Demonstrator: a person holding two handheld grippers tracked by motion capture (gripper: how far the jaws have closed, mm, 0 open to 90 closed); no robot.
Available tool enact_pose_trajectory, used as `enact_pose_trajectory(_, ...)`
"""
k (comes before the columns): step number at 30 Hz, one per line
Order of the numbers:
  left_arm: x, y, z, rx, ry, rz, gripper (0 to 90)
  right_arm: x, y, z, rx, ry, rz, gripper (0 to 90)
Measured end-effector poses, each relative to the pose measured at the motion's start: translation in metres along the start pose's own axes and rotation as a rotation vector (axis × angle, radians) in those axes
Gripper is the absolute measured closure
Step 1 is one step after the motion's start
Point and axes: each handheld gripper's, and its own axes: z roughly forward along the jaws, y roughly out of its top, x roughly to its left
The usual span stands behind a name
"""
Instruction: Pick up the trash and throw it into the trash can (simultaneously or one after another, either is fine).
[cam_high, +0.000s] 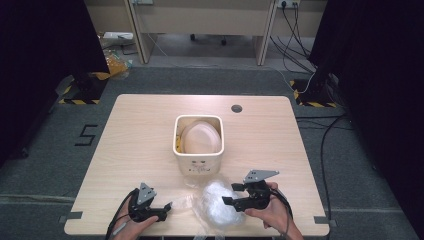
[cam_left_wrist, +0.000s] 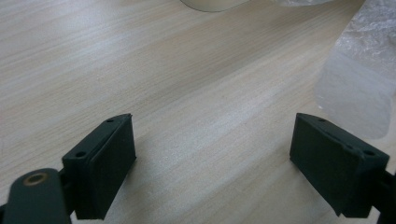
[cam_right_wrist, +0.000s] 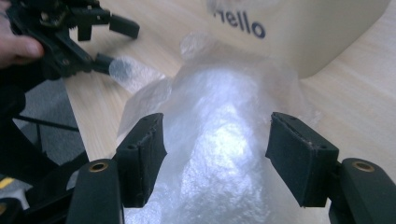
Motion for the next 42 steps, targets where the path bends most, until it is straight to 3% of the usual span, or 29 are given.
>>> enact_pose_trajectory(3,0.0,0.0,0.0,0.0,0.0,0.0,13.2,0.0,-0.002,0.005,0.015,-0.024,-0.022,41.6)
enact_pose_trajectory(7,0.0,0.0,0.0,0.0,0.0,0.0,13.2,-0.002,-0.004,0.004,0.003,0.013,-0.02,56.7)
enact_pose_trajectory(8,0.0,0.0,0.0,0.0,0.0,0.0,13.2,-0.003,-0.004,0.002,-0.016,0.027,-0.011,64.9)
enact_pose_trajectory(9,0.0,0.0,0.0,0.0,0.0,0.0,13.2,-0.003,-0.004,0.002,-0.016,0.027,-0.011,64.9)
enact_pose_trajectory(12,0.0,0.0,0.0,0.0,0.0,0.0,13.2,0.0,-0.001,-0.004,-0.027,0.021,-0.033,76.4)
enact_pose_trajectory(16,0.0,0.0,0.0,0.0,0.0,0.0,13.2,-0.002,0.006,-0.019,-0.083,0.003,-0.039,84.5)
enact_pose_trajectory(21,0.0,0.0,0.0,0.0,0.0,0.0,13.2,-0.005,0.015,-0.041,-0.157,-0.01,-0.045,86.6)
enact_pose_trajectory(33,0.0,0.0,0.0,-0.002,0.0,-0.002,13.2,0.002,0.04,-0.094,-0.325,0.018,-0.065,87.6)
enact_pose_trajectory(36,0.0,0.0,0.0,-0.002,0.0,-0.002,13.2,0.002,0.053,-0.104,-0.346,0.016,-0.079,87.7)
enact_pose_trajectory(42,0.0,0.0,0.0,-0.002,0.0,-0.002,13.2,-0.004,0.094,-0.125,-0.388,-0.005,-0.103,87.8)
